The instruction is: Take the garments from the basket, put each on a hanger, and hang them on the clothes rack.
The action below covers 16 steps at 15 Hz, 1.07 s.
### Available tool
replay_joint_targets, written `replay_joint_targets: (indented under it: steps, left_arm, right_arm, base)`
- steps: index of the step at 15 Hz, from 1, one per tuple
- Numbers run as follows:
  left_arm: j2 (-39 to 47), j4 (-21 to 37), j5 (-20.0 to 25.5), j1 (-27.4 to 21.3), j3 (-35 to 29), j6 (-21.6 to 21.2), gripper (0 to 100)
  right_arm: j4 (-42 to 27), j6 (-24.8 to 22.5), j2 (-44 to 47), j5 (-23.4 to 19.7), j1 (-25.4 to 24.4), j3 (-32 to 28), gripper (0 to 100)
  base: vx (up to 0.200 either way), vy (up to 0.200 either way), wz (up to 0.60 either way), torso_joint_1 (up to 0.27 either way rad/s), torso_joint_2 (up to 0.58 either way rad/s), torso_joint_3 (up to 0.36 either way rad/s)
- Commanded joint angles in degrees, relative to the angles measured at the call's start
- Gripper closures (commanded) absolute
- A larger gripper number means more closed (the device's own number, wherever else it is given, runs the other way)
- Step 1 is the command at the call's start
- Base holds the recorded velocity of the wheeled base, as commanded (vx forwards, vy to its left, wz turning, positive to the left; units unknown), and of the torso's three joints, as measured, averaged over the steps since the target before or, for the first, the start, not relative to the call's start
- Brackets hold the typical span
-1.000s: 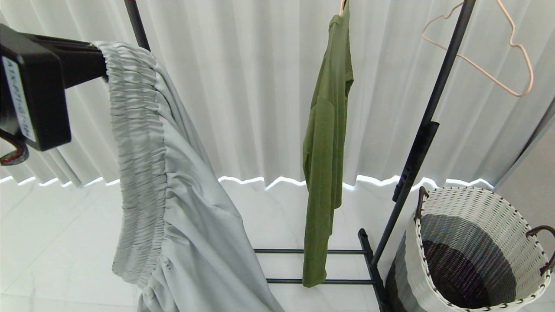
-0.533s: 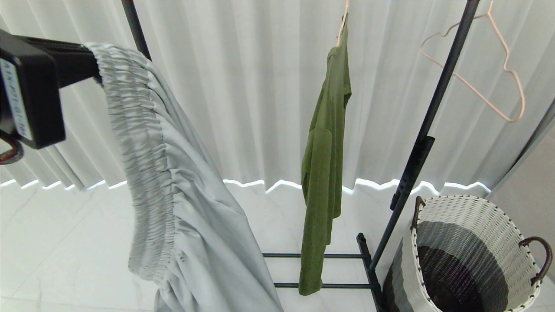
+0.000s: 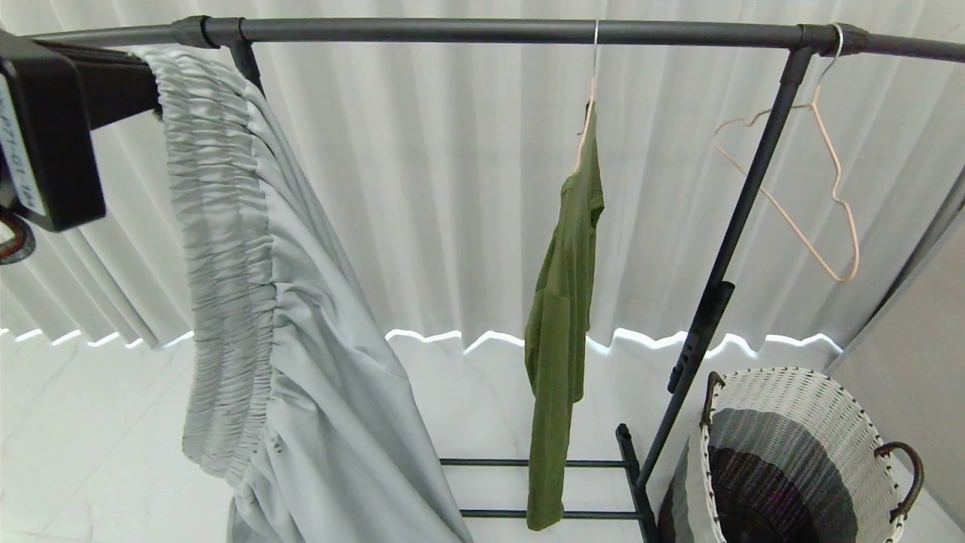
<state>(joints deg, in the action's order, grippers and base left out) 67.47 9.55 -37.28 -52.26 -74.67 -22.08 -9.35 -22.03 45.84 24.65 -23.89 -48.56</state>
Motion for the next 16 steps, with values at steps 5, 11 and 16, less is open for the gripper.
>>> replay_joint_targets:
  steps: [5, 11, 16]
  left_arm:
    - [-2.17, -0.23, 0.28, 0.05, 1.72, -4.55, 100]
    - [-2.00, -0.32, 0.19, 2.16, 1.72, -4.55, 100]
    - [-1.82, -0.32, 0.28, 2.34, 1.89, -4.47, 100]
  right_arm:
    - [0.12, 0.93, 0.48, -0.04, 0.43, 0.65, 0]
    - [0.12, 1.02, 1.27, -0.30, 0.51, 1.01, 0]
    - [0.03, 1.20, 1.98, -0.66, 0.51, 1.36, 0]
  base:
    - [0.000, 0.000, 0.00, 0.194, -0.50, -0.300]
    - [0.000, 0.000, 0.00, 0.224, -0.52, -0.298]
    - [0.040, 0.000, 0.00, 0.070, -0.15, -0.084]
